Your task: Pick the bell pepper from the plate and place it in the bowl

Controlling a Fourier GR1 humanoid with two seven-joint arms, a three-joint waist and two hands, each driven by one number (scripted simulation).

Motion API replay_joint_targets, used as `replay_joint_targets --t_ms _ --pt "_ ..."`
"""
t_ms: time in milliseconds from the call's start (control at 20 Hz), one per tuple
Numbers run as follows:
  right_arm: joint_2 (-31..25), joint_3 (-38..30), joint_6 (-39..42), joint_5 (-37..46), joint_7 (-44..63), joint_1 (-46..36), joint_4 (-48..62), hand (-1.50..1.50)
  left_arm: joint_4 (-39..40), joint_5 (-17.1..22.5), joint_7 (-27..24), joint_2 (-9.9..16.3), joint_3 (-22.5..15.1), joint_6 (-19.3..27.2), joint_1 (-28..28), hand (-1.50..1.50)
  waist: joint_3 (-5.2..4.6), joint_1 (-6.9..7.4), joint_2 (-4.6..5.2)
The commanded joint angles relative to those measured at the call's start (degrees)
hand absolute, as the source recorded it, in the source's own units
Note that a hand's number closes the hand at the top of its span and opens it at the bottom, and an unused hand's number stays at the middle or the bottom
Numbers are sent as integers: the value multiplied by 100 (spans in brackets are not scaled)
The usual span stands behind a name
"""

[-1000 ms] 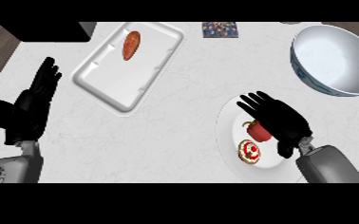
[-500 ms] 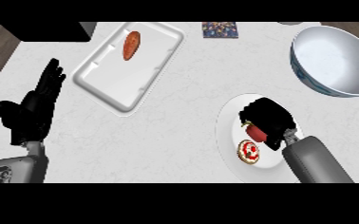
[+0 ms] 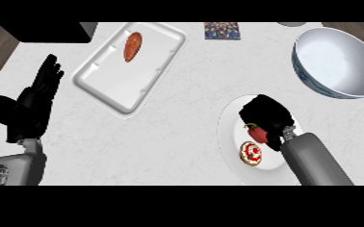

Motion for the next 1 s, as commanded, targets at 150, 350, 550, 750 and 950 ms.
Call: replay_joint_targets --t_ms 150,350,550,750,950 --pt "531 -1042 62 -390 990 -460 510 150 69 -147 -191 -149 -45 132 53 0 77 15 86" --pt "766 -2036 583 -832 2169 -994 721 150 -264 -67 120 -55 -105 -30 160 0 79 66 72" --pt "1060 -1923 542 -700 2881 -1083 -56 150 -177 -139 -111 -124 -45 45 220 0 74 -10 46" --pt "924 -2013 523 -630 3305 -1108 -1415 150 -110 75 144 121 216 -103 27 0 72 -104 6" --pt "807 -2519 200 -799 3566 -1453 -2281 150 -271 -85 122 -67 -14 -15 228 0 77 -103 -3"
